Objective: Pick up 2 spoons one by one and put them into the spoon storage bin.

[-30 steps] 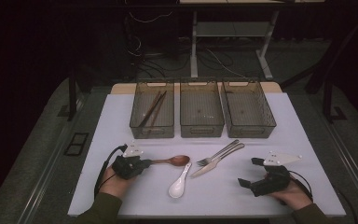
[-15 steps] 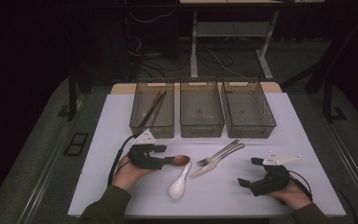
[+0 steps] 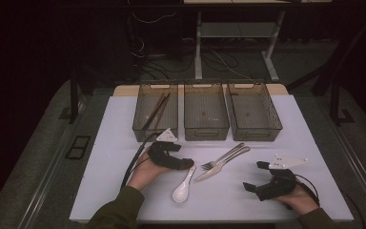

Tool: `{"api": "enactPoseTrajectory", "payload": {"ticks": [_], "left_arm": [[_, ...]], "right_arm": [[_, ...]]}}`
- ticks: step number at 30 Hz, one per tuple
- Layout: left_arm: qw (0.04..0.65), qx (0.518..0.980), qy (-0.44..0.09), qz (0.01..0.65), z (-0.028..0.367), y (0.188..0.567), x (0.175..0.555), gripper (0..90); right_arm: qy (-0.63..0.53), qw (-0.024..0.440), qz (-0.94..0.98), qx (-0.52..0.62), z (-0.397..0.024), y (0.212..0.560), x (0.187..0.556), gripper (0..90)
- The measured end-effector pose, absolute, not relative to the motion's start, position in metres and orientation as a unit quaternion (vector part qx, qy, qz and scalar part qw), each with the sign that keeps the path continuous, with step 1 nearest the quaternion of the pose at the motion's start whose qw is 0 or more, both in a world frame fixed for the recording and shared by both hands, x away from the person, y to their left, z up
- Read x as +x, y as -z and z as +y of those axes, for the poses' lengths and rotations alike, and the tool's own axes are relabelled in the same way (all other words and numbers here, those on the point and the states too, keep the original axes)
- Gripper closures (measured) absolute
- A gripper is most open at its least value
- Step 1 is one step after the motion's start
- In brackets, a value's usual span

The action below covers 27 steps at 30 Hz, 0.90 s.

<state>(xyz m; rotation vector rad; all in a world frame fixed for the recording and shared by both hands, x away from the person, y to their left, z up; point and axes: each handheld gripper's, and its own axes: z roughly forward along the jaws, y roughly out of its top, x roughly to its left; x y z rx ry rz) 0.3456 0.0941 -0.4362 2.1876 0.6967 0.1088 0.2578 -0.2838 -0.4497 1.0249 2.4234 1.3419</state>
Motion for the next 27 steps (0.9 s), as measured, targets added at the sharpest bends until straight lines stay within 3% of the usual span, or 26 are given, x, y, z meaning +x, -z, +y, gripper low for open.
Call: {"api": "enactPoseTrajectory", "payload": {"ticks": [16,27], "left_arm": [[0.37,0.89,-0.047,0.264,0.092,0.446,0.34,29.0],[0.36,0.902,-0.061,0.231,0.092,0.446,0.335,43.0]], "right_arm": [[-0.454,0.095,0.817,0.343,-0.284,0.45,0.258,0.5],[-0.453,0.095,0.817,0.343,-0.284,0.45,0.258,0.5]]}}
